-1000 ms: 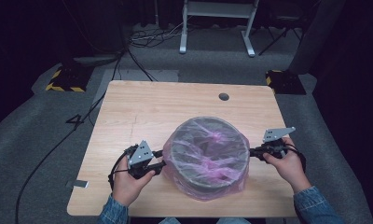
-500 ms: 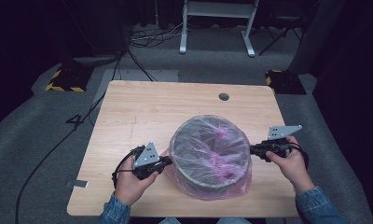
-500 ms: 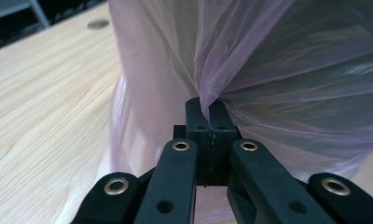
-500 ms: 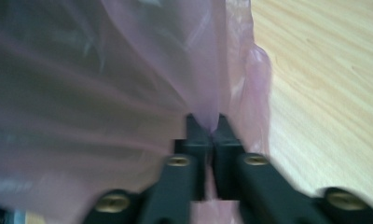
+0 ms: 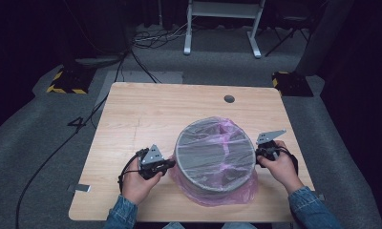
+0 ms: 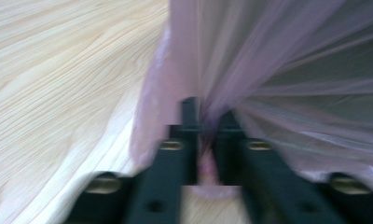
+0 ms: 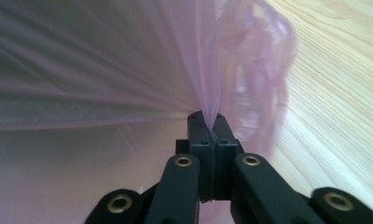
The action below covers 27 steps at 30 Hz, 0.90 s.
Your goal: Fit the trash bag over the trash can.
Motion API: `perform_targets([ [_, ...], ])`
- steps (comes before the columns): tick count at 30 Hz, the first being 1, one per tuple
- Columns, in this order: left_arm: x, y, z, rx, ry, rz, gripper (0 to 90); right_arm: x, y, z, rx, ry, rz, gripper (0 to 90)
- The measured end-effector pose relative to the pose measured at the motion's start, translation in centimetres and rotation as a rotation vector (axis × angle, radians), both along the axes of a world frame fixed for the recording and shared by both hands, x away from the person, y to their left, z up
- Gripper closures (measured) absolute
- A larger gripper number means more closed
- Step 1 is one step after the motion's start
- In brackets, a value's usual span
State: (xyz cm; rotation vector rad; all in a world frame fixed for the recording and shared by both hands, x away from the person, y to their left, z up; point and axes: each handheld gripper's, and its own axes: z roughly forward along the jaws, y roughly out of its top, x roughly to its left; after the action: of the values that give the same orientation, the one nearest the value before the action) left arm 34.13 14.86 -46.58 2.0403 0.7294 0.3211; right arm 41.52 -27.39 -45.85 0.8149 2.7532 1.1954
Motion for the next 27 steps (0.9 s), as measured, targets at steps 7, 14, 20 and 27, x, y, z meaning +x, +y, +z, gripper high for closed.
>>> perform_targets([
  [7,-1.8,2.1,1.1,-0.040,-0.072,0.040,42.6,-1.4,-2.4,4.5,0.009,-0.152,-0.043,28.8],
  [14,-2.8,3.4,2.2,-0.065,-0.110,0.078,36.9,-2.7,-3.4,9.7,0.055,-0.234,-0.040,26.1],
  [20,-3.2,4.5,2.3,-0.064,-0.114,0.115,35.5,-2.9,-2.5,12.7,0.126,-0.252,-0.060,23.5],
  [27,-3.8,5.4,2.1,-0.066,-0.110,0.146,35.4,-2.4,0.7,15.9,0.189,-0.282,-0.034,20.8],
])
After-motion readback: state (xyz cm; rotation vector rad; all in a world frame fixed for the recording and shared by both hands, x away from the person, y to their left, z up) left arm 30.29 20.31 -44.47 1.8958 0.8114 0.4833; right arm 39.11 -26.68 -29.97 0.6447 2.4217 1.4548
